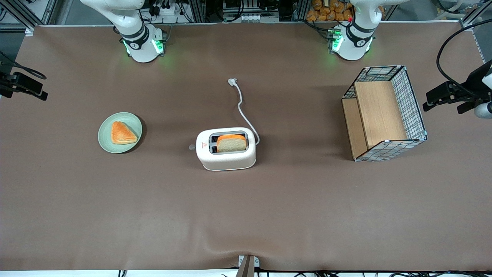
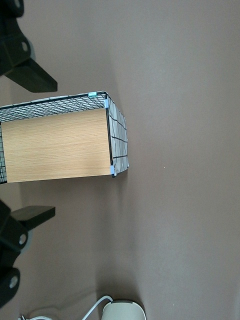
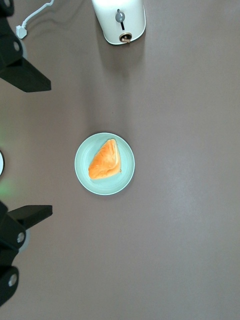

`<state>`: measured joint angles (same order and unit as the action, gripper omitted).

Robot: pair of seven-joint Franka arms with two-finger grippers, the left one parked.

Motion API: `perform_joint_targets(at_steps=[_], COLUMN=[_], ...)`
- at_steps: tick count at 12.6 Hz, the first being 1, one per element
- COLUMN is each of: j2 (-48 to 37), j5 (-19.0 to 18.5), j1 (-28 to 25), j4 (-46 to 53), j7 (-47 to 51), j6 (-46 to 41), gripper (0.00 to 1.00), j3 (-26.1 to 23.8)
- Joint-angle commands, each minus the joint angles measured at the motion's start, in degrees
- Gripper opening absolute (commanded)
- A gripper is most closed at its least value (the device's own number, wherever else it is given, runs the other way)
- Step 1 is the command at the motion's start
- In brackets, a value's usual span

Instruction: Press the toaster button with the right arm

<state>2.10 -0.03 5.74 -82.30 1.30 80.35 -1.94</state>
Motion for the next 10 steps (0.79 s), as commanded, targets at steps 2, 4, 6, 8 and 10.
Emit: perform_joint_targets(at_steps=[2, 4, 6, 8, 10], j2=[-0.7, -0.6, -0.5, -0.5, -0.4], j5=[1.0, 1.1, 1.0, 1.0, 1.0], j1=[0.5, 0.6, 0.8, 0.8, 0.6], j4=[-0.2, 0.0, 0.2, 0.2, 0.3], j7=[-0.1, -0.1, -0.1, -0.1, -0.1], j6=[-0.2, 0.0, 0.2, 0.2, 0.3], gripper=[1.0, 1.0, 1.0, 1.0, 1.0], j3=[-0.4, -0.4, -0.4, -0.4, -0.4])
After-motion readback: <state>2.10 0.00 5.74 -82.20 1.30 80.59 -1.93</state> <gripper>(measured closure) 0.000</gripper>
